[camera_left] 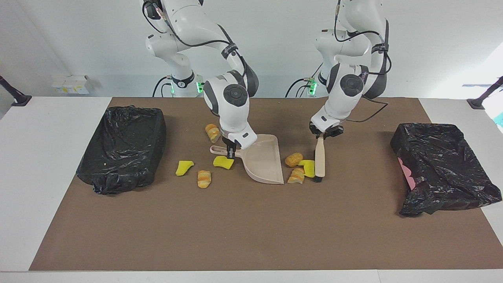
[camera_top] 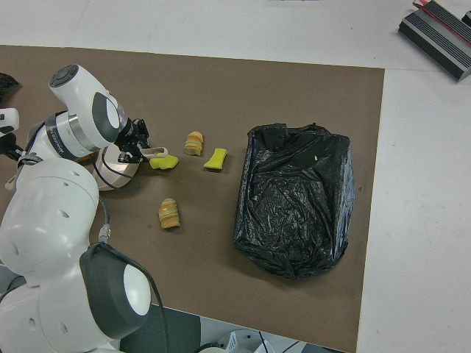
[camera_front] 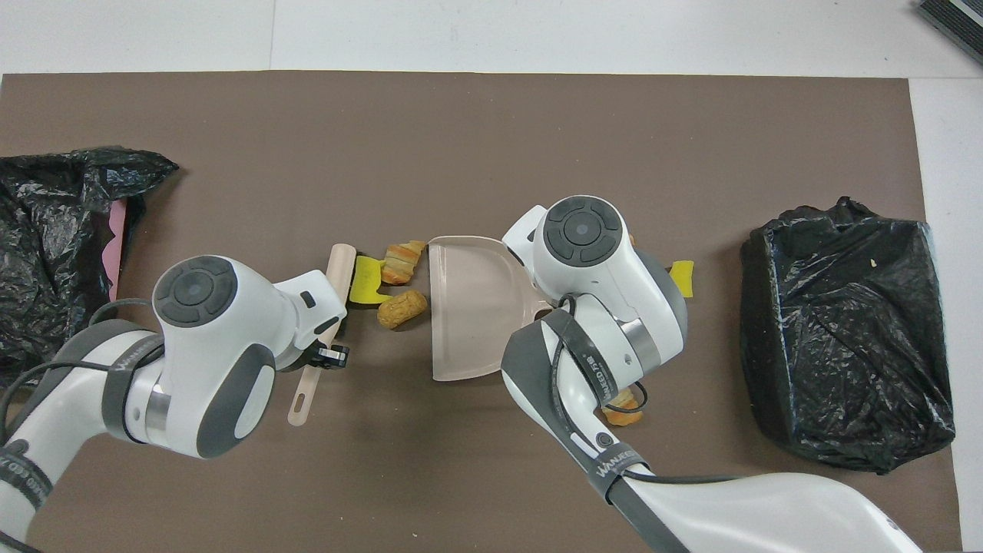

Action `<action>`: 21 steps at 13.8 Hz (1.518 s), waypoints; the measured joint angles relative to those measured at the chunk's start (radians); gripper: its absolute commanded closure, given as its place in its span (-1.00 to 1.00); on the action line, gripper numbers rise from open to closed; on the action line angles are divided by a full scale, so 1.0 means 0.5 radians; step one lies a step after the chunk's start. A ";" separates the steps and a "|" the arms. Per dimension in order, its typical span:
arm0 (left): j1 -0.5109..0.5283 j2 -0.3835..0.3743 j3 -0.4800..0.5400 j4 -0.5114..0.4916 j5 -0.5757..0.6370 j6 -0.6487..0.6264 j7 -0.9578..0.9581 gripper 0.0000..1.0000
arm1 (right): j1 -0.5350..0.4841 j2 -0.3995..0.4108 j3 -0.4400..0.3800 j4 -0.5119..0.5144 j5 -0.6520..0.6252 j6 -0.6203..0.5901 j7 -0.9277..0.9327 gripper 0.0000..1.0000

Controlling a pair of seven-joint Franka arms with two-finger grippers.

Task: Sweep and dump trash in bin
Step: 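Sweep the sponge and bread pieces into the dustpan with the left gripper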

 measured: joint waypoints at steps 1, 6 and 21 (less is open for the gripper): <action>-0.064 0.001 -0.001 -0.001 -0.037 0.004 -0.001 1.00 | 0.000 0.000 0.000 0.000 0.000 0.000 0.001 1.00; -0.433 0.061 -0.003 -0.018 -0.267 0.253 -0.246 1.00 | 0.000 0.000 0.000 0.000 0.000 0.000 0.003 1.00; -0.256 -0.098 0.068 -0.019 -0.264 -0.046 -0.731 1.00 | -0.003 0.000 -0.001 0.001 0.003 0.000 0.023 1.00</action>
